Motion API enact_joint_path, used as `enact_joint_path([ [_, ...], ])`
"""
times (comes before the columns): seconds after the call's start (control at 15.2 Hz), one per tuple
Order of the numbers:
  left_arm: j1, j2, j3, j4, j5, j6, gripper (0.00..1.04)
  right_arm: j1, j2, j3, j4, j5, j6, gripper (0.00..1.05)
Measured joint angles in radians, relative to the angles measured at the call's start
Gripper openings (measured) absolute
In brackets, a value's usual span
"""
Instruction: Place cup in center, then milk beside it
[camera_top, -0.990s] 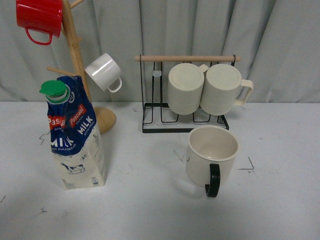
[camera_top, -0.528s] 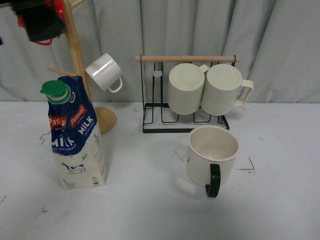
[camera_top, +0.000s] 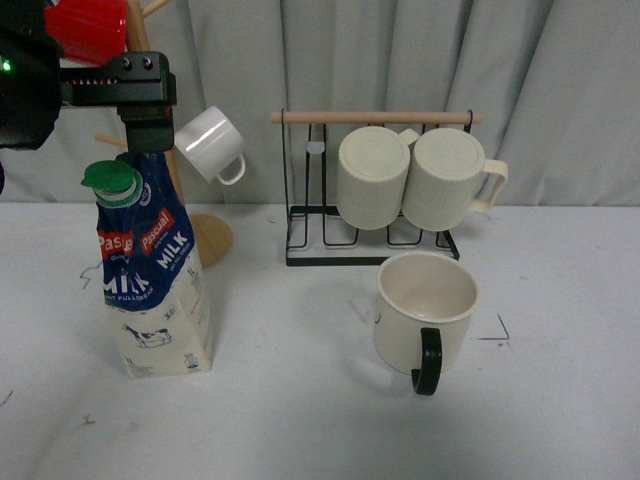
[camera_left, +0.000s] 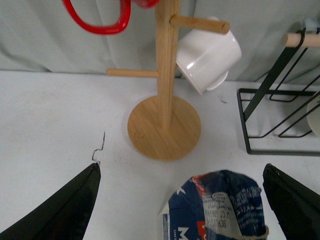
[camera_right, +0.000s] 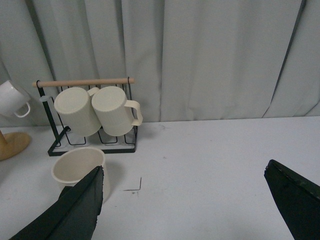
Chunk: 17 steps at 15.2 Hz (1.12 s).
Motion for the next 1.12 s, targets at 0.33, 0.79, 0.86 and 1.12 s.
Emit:
enact_joint_path([
  [0.33,-0.016,0.000,-0.109,0.029,0.045,-0.069,0.98,0.000,0.000,0.000,0.000,0.000,0.000,0.98],
  [0.79,-0.063,0.043,-0.195,0.106,0.013,-0.084,0.71,0.000,0.000,0.000,0.000,0.000,0.000,0.98],
  [0.86,-0.064,0.043,-0.200,0.111,0.009,-0.085,0.60,0.000,0.000,0.000,0.000,0.000,0.000,0.98],
  [1.12,-0.081,0.035,-0.206,0.110,-0.011,-0.084,0.18,0.000,0.000,0.000,0.000,0.000,0.000,0.98],
])
